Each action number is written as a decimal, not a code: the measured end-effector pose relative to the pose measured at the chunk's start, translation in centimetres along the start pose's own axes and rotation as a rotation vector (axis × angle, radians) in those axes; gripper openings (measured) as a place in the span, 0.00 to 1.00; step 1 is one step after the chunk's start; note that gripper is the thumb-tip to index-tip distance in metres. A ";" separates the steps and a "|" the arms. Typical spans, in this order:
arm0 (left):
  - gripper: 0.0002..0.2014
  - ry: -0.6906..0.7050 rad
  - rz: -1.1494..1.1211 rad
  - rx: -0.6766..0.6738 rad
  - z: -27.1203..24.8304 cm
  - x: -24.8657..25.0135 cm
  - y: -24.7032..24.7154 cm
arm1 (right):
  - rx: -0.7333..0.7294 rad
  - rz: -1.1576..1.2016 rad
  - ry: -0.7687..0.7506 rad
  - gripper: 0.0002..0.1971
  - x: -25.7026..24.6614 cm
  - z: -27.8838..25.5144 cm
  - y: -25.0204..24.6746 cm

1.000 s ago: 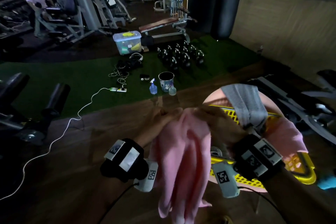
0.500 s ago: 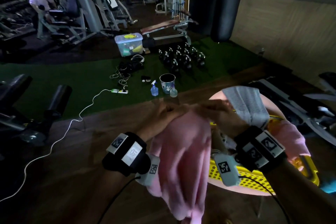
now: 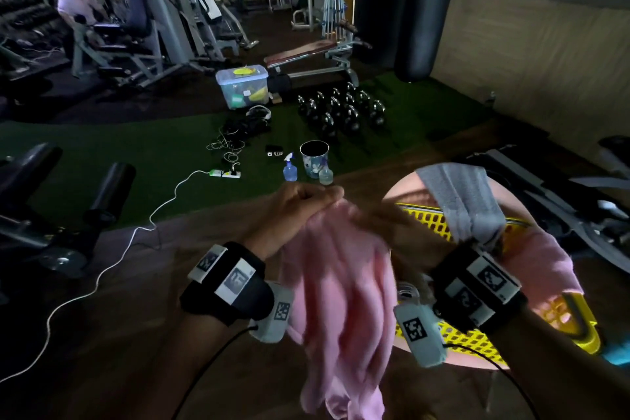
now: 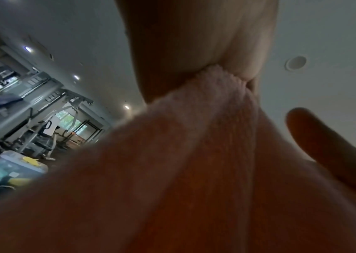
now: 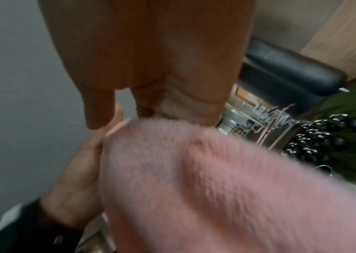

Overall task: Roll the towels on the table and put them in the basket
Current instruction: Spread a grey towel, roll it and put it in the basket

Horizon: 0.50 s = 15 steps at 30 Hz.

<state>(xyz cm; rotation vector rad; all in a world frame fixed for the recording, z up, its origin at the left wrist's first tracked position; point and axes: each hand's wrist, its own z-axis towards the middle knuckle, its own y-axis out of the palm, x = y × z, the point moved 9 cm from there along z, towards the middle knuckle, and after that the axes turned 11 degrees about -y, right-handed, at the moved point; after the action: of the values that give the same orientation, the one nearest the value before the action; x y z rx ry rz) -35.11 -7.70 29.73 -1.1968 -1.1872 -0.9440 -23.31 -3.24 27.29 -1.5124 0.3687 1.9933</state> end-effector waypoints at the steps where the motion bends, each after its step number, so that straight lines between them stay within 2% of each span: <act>1: 0.29 0.000 0.034 -0.011 0.2 0.0 0.1 | -0.101 -0.080 0.000 0.15 0.2 -0.2 1.3; 2: 0.30 -0.002 0.082 -0.043 0.2 0.0 0.5 | -0.119 -0.115 -0.030 0.15 0.2 -0.3 1.3; 3: 0.30 -0.009 0.104 -0.073 0.1 -0.5 0.8 | -0.074 -0.087 -0.065 0.17 -0.2 -0.2 0.5; 6: 0.25 -0.043 0.047 -0.056 -0.5 -1.4 0.4 | 0.191 0.212 -0.038 0.29 0.2 -0.2 -3.1; 7: 0.21 -0.028 0.024 -0.025 -0.6 -1.2 -0.1 | 0.185 0.235 -0.027 0.29 0.5 -0.2 -3.0; 8: 0.19 -0.011 0.032 -0.001 -0.5 -0.7 -0.2 | 0.124 0.196 -0.025 0.24 0.4 -0.2 -2.0; 10: 0.24 -0.007 0.095 0.004 -0.1 -0.2 -0.1 | -0.087 -0.008 -0.034 0.11 0.4 -0.2 0.5; 11: 0.26 -0.006 0.119 -0.025 0.0 -0.2 0.3 | -0.127 -0.080 -0.059 0.09 0.2 -0.3 0.6; 13: 0.25 -0.009 0.108 -0.081 -0.3 -0.7 0.7 | -0.031 -0.052 -0.051 0.11 -0.3 0.0 -1.5; 15: 0.26 -0.054 0.058 -0.083 -0.4 -1.7 0.3 | 0.117 0.097 -0.044 0.15 -0.3 -0.2 -3.4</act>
<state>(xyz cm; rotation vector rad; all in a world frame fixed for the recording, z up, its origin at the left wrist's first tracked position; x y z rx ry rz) -35.05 -8.14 28.07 -1.3229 -1.1590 -0.9303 -21.04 -0.72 27.99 -1.4000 0.5404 2.0385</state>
